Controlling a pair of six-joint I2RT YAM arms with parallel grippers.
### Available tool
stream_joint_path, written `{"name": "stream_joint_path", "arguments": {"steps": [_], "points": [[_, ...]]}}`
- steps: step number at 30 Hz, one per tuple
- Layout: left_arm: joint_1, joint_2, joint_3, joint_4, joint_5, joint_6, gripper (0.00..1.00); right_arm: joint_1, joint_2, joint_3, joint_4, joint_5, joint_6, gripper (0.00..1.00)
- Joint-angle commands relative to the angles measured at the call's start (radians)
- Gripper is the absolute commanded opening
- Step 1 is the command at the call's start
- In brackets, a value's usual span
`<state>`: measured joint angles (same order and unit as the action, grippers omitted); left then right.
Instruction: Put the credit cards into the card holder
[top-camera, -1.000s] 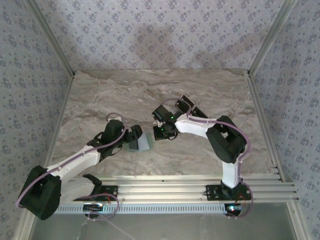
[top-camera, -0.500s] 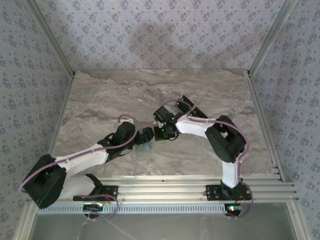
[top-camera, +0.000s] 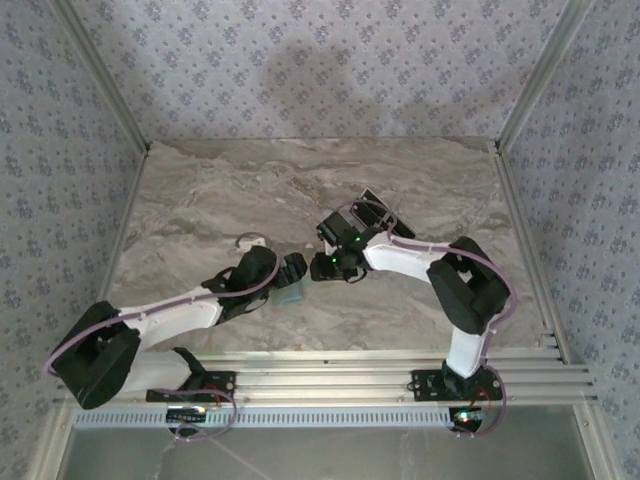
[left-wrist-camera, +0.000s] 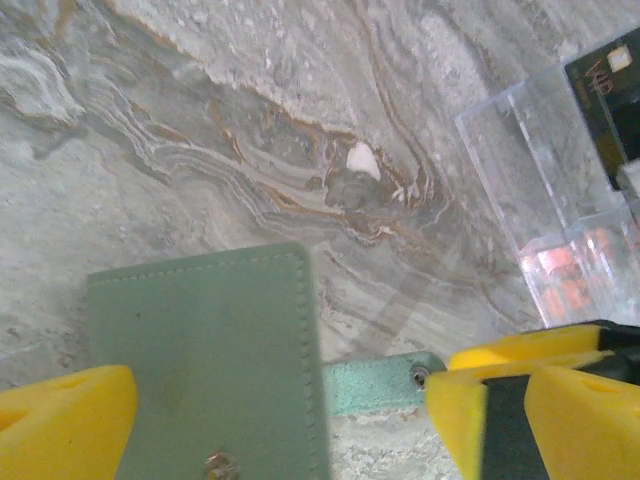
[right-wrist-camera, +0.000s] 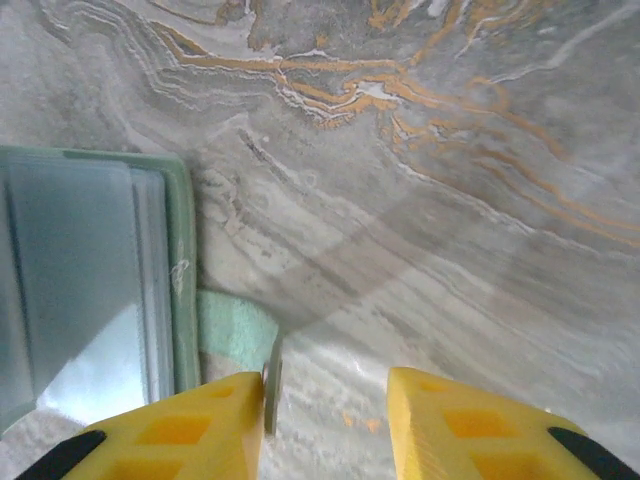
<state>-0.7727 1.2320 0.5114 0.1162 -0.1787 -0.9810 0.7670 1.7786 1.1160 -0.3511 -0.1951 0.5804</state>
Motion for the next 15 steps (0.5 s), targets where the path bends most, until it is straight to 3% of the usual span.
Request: {"name": "stream_joint_path", "arguments": {"steps": [1,9,15], "points": [[0.001,-0.060,0.005,-0.051,-0.057,0.009,1.00,-0.002,-0.100,-0.017,-0.044,0.023,0.011,0.40],[-0.001,-0.032,0.007,0.011,-0.003,-0.017,1.00,0.021,-0.237,-0.064,-0.055,0.049,0.041,0.40],[-0.036,0.072,0.058,0.083,0.011,-0.030,1.00,0.032,-0.317,-0.126,-0.063,0.078,0.077,0.39]]}}
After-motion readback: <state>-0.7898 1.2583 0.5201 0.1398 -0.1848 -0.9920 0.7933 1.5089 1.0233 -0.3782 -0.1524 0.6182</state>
